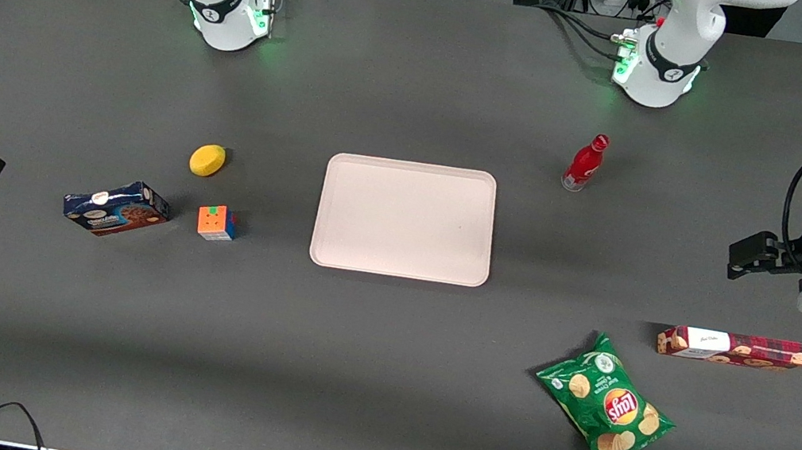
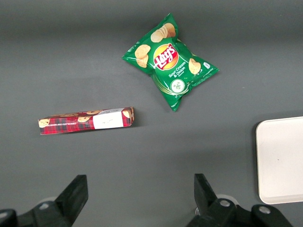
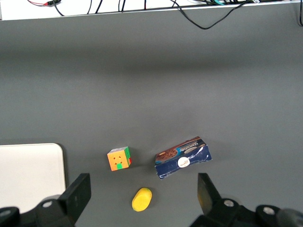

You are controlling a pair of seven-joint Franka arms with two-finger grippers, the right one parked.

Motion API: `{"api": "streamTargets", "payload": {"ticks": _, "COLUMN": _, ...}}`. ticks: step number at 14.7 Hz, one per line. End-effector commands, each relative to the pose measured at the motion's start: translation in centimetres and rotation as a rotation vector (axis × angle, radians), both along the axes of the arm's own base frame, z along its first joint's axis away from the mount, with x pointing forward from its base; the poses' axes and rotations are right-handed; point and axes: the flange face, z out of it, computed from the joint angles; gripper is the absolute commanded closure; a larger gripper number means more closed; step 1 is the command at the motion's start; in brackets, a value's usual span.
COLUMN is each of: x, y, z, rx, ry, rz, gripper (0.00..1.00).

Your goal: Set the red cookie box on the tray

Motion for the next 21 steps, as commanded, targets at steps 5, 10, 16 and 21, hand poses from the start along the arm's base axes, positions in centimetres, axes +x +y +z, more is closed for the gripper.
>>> {"api": "streamTargets", "payload": {"ticks": 5, "x": 0.2, "y": 0.0, "z": 0.1, "rx": 0.012, "ry": 0.014, "rz": -0.002, "gripper": 0.00}}
{"api": "streamTargets", "payload": {"ticks": 10, "x": -0.3, "y": 0.9, "z": -0.9, "rx": 0.018, "ry": 0.074, "rz": -0.107, "gripper": 0.00}}
{"api": "streamTargets", "payload": {"ticks": 16, "x": 0.1, "y": 4.1, "z": -1.9, "rx": 0.033, "ry": 0.088, "rz": -0.544, "gripper": 0.00}}
{"api": "streamTargets", "payload": {"ticks": 21, "x": 1.1, "y": 6.5, "z": -3.6, "rx": 0.114, "ry": 0.106, "rz": -0.966, "gripper": 0.00}}
